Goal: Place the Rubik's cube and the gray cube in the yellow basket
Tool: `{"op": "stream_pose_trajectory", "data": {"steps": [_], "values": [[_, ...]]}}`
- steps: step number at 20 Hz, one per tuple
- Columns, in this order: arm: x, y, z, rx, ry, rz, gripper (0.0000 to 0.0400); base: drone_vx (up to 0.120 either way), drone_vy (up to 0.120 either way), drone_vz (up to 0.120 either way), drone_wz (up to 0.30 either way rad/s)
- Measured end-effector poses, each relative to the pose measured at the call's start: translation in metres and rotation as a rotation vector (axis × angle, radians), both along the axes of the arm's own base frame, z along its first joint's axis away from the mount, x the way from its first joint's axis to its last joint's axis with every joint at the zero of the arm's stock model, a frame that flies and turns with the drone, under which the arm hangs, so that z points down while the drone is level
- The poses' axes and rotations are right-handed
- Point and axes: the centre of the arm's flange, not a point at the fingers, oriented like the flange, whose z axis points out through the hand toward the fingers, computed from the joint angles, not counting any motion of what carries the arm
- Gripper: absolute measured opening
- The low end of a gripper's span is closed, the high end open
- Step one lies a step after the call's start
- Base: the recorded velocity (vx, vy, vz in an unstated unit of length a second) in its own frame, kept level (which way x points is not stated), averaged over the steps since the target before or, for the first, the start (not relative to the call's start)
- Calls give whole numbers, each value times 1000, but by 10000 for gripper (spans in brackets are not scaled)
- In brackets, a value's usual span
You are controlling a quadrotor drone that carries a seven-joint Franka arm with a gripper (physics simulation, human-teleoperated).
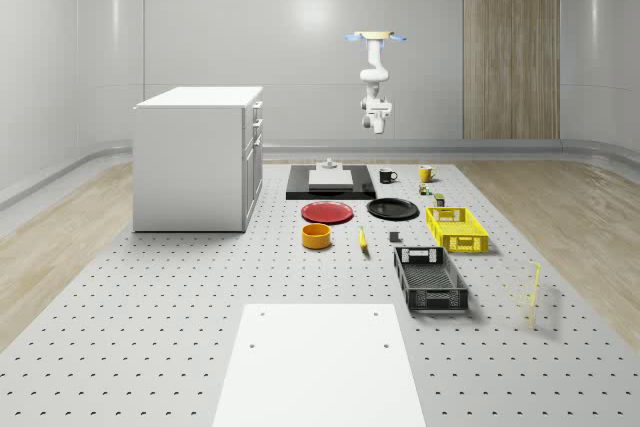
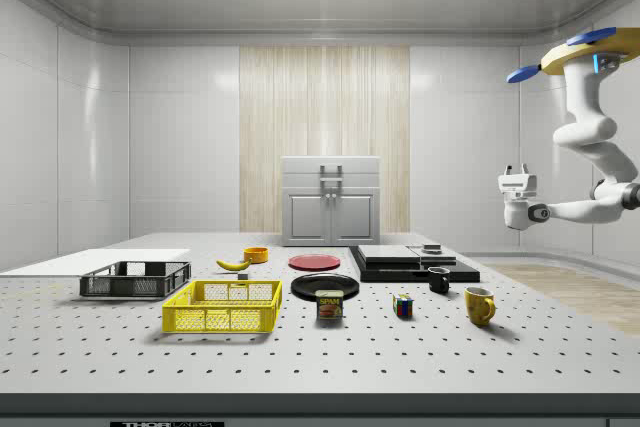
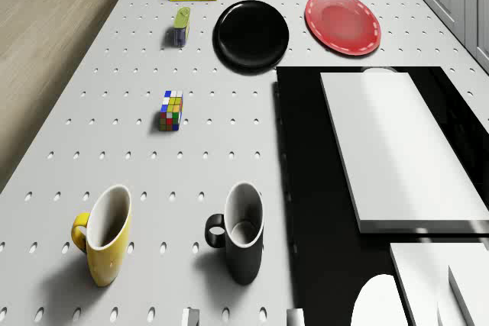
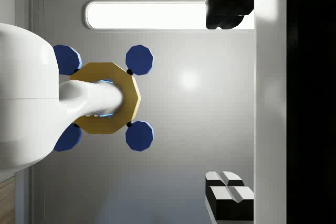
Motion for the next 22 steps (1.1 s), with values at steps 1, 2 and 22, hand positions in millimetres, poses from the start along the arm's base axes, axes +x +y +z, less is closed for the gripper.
{"op": "stream_pose_trajectory", "data": {"steps": [1, 2, 22], "values": [[-2, 0, 8, 0, -1, 0, 400, 0, 0, 0, 0], [-3, 0, 15, 0, -2, 0, 400, 0, 80, 0, 0], [0, 0, 91, 0, -17, 0, 400, 106, 120, 0, 0]]}}
